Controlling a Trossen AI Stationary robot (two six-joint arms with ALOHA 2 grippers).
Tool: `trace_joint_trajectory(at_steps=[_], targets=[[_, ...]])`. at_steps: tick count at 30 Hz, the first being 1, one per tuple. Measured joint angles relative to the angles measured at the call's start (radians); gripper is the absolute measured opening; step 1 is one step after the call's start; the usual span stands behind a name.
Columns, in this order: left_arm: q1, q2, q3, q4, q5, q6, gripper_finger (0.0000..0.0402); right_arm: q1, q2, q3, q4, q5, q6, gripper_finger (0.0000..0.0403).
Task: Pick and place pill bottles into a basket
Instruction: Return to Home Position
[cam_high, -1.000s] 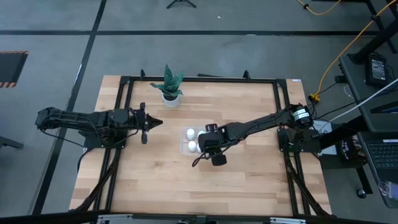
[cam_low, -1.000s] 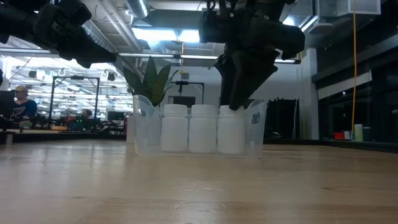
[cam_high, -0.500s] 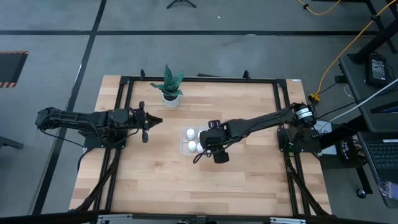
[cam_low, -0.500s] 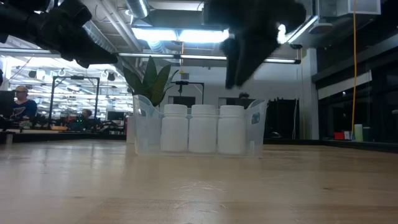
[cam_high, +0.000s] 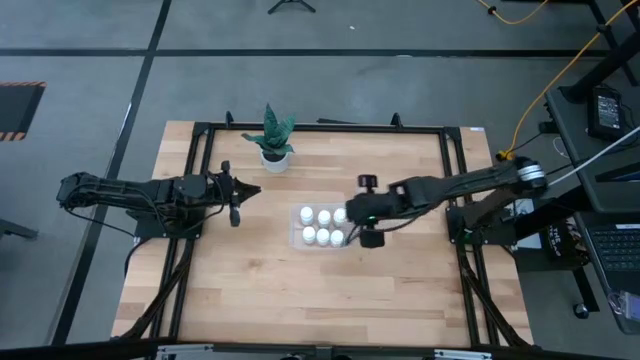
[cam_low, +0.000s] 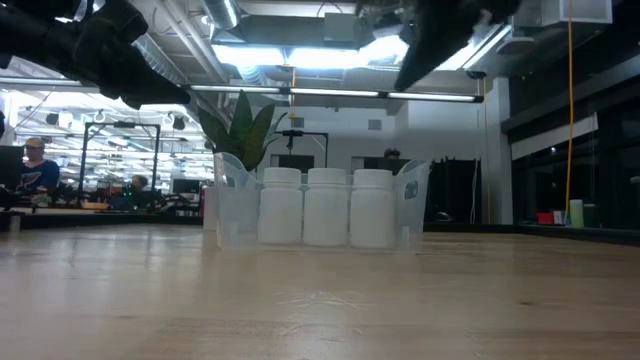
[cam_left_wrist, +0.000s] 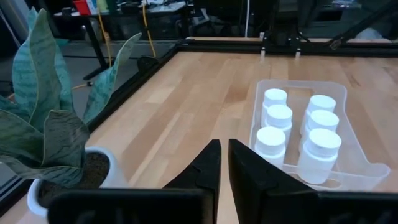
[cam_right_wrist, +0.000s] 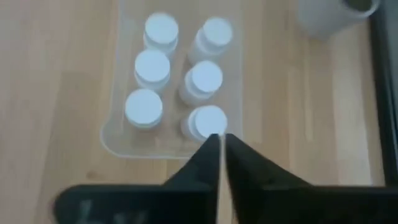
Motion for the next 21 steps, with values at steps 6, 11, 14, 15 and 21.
trace_joint_trajectory(at_steps=[6, 11, 14, 15, 21], targets=[[0.0, -0.004, 0.0, 0.007, 0.019, 0.056, 0.0014, 0.0, -0.261, -0.412, 0.457, 0.005, 0.024, 0.0014], [0.0, -0.026, -0.012, 0.07, 0.052, 0.066, 0.0002, -0.015, -0.424, -0.622, 0.675, 0.004, 0.016, 0.0004], [-0.001, -0.061, -0.079, 0.133, 0.098, 0.098, 0.0002, -0.049, -0.507, -0.68, 0.696, 0.005, 0.02, 0.0003], [0.0, -0.074, -0.107, 0.173, 0.099, 0.109, 0.0002, -0.061, -0.534, -0.697, 0.701, 0.003, 0.017, 0.0003], [0.0, -0.182, -0.158, 0.224, 0.101, 0.162, 0.0002, -0.121, -0.645, -0.775, 0.76, -0.09, -0.04, 0.0002]])
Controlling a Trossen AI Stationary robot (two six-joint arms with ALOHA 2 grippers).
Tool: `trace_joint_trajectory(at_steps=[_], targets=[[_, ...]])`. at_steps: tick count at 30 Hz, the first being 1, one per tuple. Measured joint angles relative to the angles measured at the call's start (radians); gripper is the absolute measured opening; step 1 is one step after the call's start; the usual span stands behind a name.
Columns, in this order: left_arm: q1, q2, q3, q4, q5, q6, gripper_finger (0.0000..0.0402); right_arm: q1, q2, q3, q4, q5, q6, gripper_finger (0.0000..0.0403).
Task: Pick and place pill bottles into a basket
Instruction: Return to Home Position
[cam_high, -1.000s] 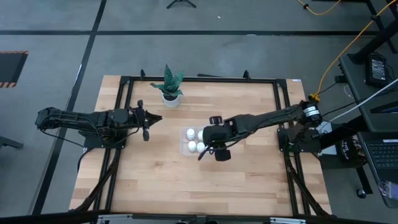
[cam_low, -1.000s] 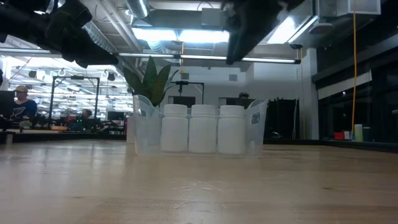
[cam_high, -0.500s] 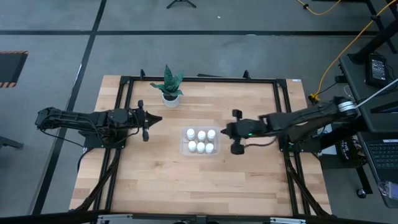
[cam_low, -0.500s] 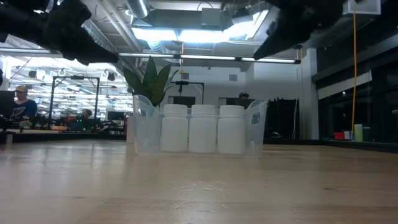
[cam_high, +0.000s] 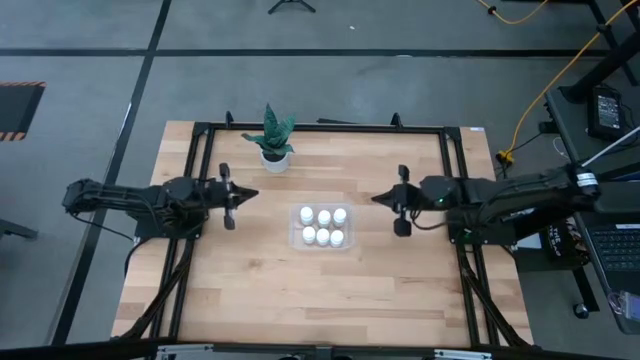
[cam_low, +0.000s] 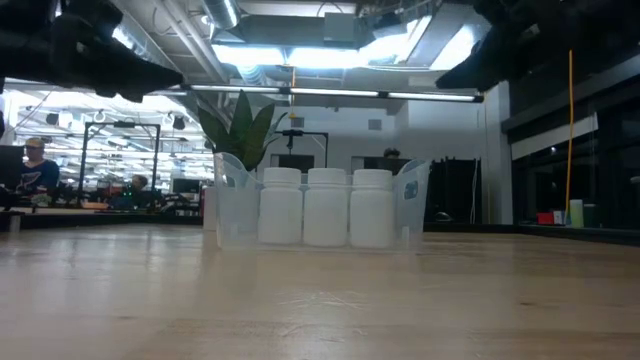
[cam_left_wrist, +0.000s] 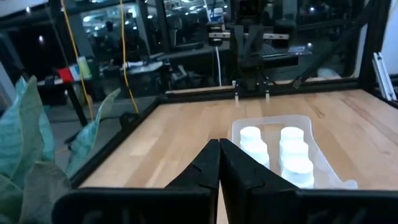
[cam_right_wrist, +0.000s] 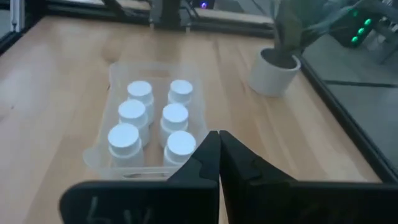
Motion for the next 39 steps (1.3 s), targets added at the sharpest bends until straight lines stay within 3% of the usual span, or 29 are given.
trace_joint_trajectory(at_steps=[3, 9, 12, 18, 30, 34, 39], targets=[[0.0, -0.057, 0.0, -0.055, 0.007, 0.036, 0.0001, -0.032, -0.043, -0.011, -0.003, -0.031, -0.019, 0.0002], [0.0, -0.191, -0.013, -0.172, -0.01, 0.015, 0.0002, -0.116, -0.137, -0.037, 0.027, -0.202, -0.098, 0.0001], [0.0, -0.251, -0.034, -0.172, -0.012, 0.027, 0.0002, -0.162, -0.187, -0.072, 0.032, -0.21, -0.094, 0.0001], [0.001, -0.248, -0.047, -0.163, -0.016, 0.026, 0.0001, -0.25, -0.294, -0.164, 0.078, -0.311, -0.088, 0.0001], [0.001, -0.25, -0.066, -0.14, -0.019, 0.019, 0.0002, -0.379, -0.657, -0.327, 0.081, -0.428, 0.027, 0.0], [0.001, -0.25, -0.066, -0.14, -0.012, 0.019, 0.0002, -0.379, -0.695, -0.405, 0.114, -0.43, 0.062, 0.0], [0.001, -0.25, -0.066, -0.135, -0.049, 0.019, 0.0001, -0.379, -0.693, -0.507, 0.277, -0.43, 0.061, 0.0]])
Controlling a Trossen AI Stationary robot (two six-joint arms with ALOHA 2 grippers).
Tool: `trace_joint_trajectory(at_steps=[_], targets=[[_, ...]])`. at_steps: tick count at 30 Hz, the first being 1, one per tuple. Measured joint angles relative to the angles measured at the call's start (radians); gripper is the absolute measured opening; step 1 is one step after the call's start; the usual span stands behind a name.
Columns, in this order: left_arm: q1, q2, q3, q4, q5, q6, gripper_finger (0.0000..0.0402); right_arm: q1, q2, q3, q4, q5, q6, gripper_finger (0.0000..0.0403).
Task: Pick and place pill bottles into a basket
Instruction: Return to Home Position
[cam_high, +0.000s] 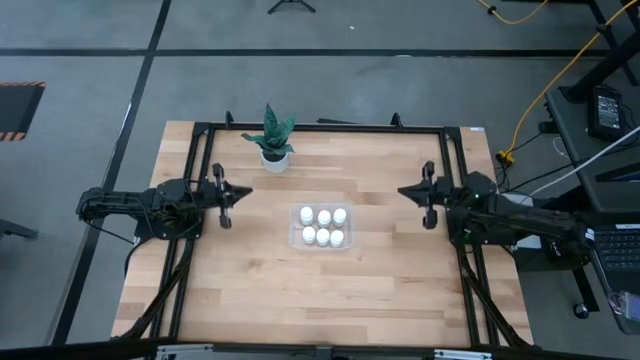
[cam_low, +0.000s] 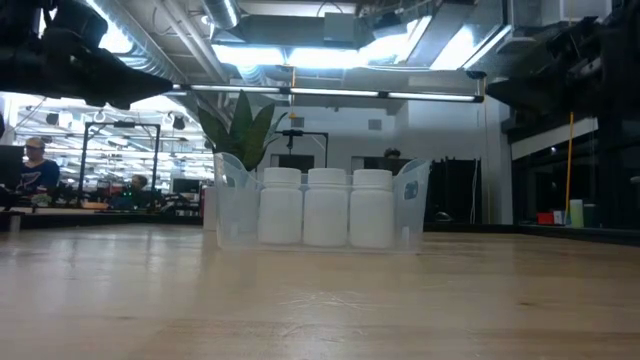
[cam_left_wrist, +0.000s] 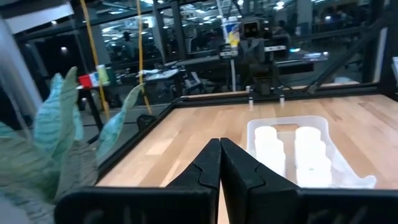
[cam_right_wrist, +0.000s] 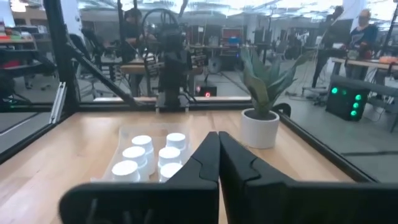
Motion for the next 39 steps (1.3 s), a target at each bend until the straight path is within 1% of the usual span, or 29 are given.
trace_joint_trajectory(at_steps=[9, 14, 16, 19, 21, 32, 39], targets=[[0.0, 0.0, 0.0, 0.002, -0.039, -0.004, 0.0002, 0.0, -0.001, -0.008, 0.011, 0.0, -0.009, 0.0001], [0.0, 0.004, 0.0, 0.003, -0.048, 0.01, 0.0005, 0.0, -0.001, -0.008, 0.0, 0.0, 0.031, 0.0014], [0.0, 0.004, 0.0, 0.007, -0.086, 0.006, 0.0002, 0.0, -0.001, -0.007, -0.01, 0.0, 0.03, 0.0019], [0.0, 0.004, 0.0, 0.014, -0.201, -0.025, 0.0002, 0.0, -0.001, -0.007, -0.024, 0.0, 0.031, 0.0022], [0.0, 0.004, 0.0, 0.016, -0.241, -0.047, 0.0003, 0.0, -0.001, -0.007, -0.023, 0.0, 0.031, 0.0023], [0.0, 0.004, 0.0, 0.016, -0.243, -0.043, 0.0008, 0.0, -0.001, -0.007, -0.023, 0.0, 0.03, 0.0014], [0.0, 0.004, 0.0, 0.016, -0.242, -0.043, 0.0004, 0.001, 0.0, -0.007, -0.023, 0.0, 0.03, 0.0016]])
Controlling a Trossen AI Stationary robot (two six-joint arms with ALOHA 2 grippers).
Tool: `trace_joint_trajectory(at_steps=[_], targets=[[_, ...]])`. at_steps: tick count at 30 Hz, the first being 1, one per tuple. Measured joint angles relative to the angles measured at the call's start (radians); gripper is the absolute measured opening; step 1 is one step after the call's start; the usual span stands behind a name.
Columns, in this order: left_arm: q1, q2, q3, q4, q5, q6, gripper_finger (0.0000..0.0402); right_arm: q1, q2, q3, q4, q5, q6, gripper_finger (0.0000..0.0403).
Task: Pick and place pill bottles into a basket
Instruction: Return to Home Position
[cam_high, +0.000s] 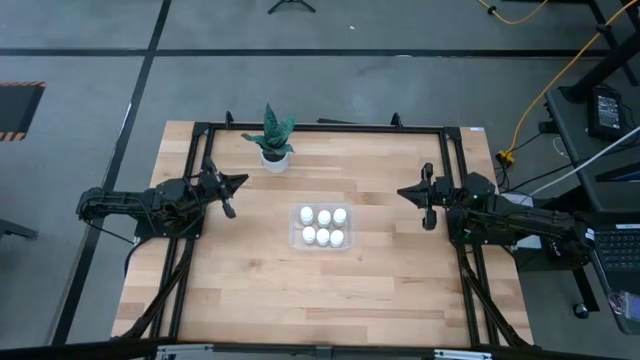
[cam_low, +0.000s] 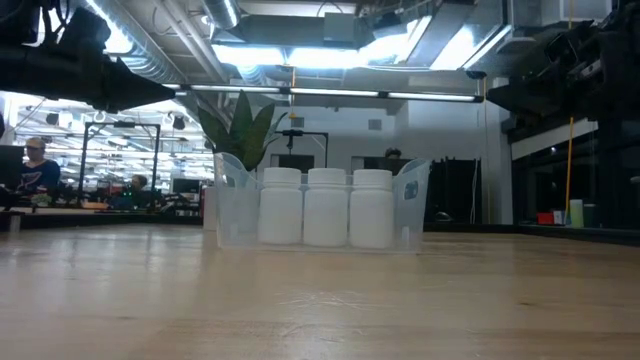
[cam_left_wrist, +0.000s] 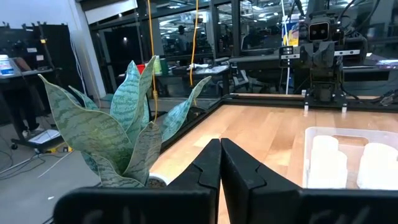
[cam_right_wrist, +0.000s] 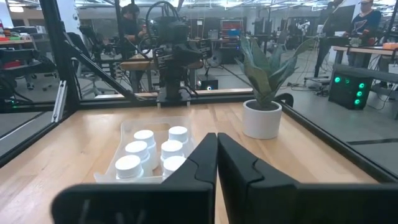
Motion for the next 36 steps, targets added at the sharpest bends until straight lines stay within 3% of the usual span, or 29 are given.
trace_joint_trajectory(at_steps=[9, 18, 32, 36], targets=[[0.0, 0.0, 0.0, 0.0, 0.0, 0.0, 0.0008, 0.01, 0.0, 0.0, 0.0, 0.003, 0.0, 0.0016], [0.0, 0.0, 0.0, 0.0, 0.001, 0.0, 0.0007, 0.207, -0.011, 0.002, -0.016, 0.002, 0.0, 0.0016], [0.0, 0.0, 0.0, 0.0, 0.001, 0.0, 0.0008, 0.47, -0.201, 0.002, -0.102, 0.002, 0.026, 0.0017], [0.0, 0.0, 0.0, 0.0, 0.001, 0.0, 0.0007, 0.553, -0.2, 0.002, -0.097, 0.074, 0.029, 0.0017]])
